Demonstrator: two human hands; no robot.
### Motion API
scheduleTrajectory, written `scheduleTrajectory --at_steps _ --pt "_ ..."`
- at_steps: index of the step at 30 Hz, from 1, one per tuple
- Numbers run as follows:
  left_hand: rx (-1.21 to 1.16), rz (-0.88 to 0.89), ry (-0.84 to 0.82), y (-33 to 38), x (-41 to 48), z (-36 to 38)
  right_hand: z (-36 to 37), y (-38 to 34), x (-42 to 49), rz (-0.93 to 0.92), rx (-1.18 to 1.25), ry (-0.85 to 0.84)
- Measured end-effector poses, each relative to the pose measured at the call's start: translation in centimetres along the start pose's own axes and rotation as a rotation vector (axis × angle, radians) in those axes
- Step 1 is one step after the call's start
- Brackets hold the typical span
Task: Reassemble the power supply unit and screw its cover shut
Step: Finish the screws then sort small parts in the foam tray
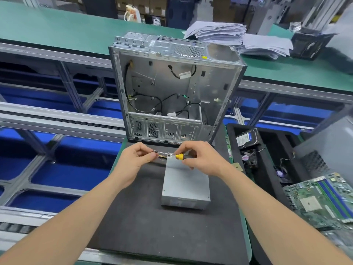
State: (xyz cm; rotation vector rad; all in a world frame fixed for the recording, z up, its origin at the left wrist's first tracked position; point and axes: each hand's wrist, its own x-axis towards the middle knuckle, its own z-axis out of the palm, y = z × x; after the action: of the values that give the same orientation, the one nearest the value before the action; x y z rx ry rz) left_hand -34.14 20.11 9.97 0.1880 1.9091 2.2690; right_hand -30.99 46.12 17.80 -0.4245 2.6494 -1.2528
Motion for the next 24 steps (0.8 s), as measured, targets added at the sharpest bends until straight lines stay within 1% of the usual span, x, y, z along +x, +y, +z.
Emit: scheduleTrajectory --at_steps 4,8,10,12,17,21,24 --pt "0.102 0.018 -0.026 0.0 0.4 0.2 -0.3 0.3 -0.2 0.008 -0.040 0.003" --pt "0.256 0.038 -0.091 0.1 0.4 -0.1 -1.0 0.3 -0.4 -0.046 -0.153 -0.016" --pt "0.282 0.040 -0.108 0.2 0.2 0.0 -1.5 0.2 -0.3 -0.065 -0.229 -0.040" --pt "0.299 0.036 -0.113 0.1 0.0 0.2 -1.9 -0.1 -0.3 -0.057 -0.254 -0.069" --pt "0.323 0.028 -0.104 -0.1 -0.6 0.9 -2.3 -0.3 -0.3 0.034 -0.191 -0.109" --pt "0.348 0.030 -0.115 -0.2 -1.3 1.5 -2.2 -0.2 -0.8 0.050 -0.177 -0.115" --pt "0.207 0.024 -0.057 -0.2 -1.8 1.7 -2.5 -0.2 -1.3 0.057 -0.058 -0.076"
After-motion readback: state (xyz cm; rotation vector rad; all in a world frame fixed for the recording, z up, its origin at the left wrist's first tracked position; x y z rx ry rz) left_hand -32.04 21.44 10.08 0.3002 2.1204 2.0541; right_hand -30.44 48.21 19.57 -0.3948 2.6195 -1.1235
